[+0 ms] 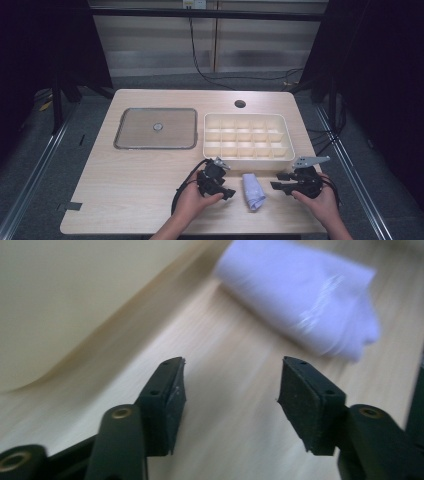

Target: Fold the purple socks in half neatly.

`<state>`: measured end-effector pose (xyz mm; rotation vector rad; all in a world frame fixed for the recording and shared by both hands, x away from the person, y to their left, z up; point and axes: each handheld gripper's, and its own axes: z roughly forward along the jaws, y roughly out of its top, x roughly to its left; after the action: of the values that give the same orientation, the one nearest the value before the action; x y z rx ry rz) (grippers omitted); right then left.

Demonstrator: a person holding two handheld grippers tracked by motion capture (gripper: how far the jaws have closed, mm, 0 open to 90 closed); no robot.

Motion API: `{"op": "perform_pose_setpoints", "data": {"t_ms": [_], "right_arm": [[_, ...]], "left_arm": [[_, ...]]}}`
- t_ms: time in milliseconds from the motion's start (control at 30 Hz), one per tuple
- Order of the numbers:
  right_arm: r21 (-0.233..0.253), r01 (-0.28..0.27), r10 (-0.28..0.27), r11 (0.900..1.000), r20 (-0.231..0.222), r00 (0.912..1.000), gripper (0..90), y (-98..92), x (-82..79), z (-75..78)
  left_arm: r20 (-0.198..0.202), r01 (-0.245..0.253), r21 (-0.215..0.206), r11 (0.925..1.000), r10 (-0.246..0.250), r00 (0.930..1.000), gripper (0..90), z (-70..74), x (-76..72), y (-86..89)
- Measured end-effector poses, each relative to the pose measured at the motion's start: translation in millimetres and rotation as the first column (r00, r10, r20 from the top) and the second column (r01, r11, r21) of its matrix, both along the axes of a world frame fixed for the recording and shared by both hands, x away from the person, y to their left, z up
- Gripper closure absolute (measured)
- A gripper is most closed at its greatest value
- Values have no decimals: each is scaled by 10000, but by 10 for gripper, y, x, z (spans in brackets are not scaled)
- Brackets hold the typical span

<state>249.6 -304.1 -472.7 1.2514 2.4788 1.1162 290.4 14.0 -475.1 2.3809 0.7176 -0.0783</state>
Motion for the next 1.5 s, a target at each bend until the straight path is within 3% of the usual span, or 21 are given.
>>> {"op": "perform_pose_setpoints", "data": {"t_ms": [33, 167, 300, 500, 533, 733, 967, 1033, 1067, 1267, 1333, 1500], "right_arm": [[18, 10, -10, 10000, -101, 9999, 511, 11, 9, 7], [112, 203, -193, 9997, -817, 9965, 468, 39, 59, 29], [127, 431, -411, 9990, -1268, 9911, 438, 71, 96, 72], [-30, 348, -348, 9994, -1869, 9818, 407, 160, 156, 166], [-69, 312, -319, 9995, -1983, 9796, 403, 172, 165, 178], [-254, 250, -305, 9994, -2500, 9678, 402, 247, 191, 213], [-225, 117, -179, 9997, -2979, 9544, 409, 326, 247, 196], [-325, 99, -198, 9994, -3188, 9476, 415, 366, 254, 198], [-310, 98, -193, 9995, -3229, 9462, 419, 373, 260, 196], [-251, 477, -536, 9985, -3697, 9276, 433, 390, 309, 188], [-284, 562, -627, 9980, -3830, 9216, 438, 387, 327, 173], [-267, 999, -1015, 9946, -4375, 8935, 447, 383, 382, 118]], "left_arm": [[53, -199, -82, 9998, 199, 9998, 401, -24, 11, 65], [658, -233, -107, 9997, 239, 9975, 374, -79, 27, 243], [1248, -10, -53, 10000, 16, 9922, 331, -118, 55, 395], [1734, -17, -345, 9994, 77, 9848, 299, -162, 52, 490], [1773, 49, -227, 9997, -8, 9842, 295, -158, 55, 507], [1926, -190, -468, 9987, 277, 9809, 285, -191, 57, 583], [2090, -11, -250, 9997, 63, 9779, 280, -243, 39, 587], [2242, 64, -104, 9999, -39, 9745, 280, -243, 46, 582], [2387, 58, -153, 9999, -19, 9711, 279, -257, 46, 578], [2598, 149, -727, 9972, 45, 9657, 236, -320, 34, 626], [2643, 145, -645, 9978, 30, 9644, 227, -318, 28, 639], [2702, 96, -810, 9967, 126, 9627, 210, -335, 24, 634]]}}
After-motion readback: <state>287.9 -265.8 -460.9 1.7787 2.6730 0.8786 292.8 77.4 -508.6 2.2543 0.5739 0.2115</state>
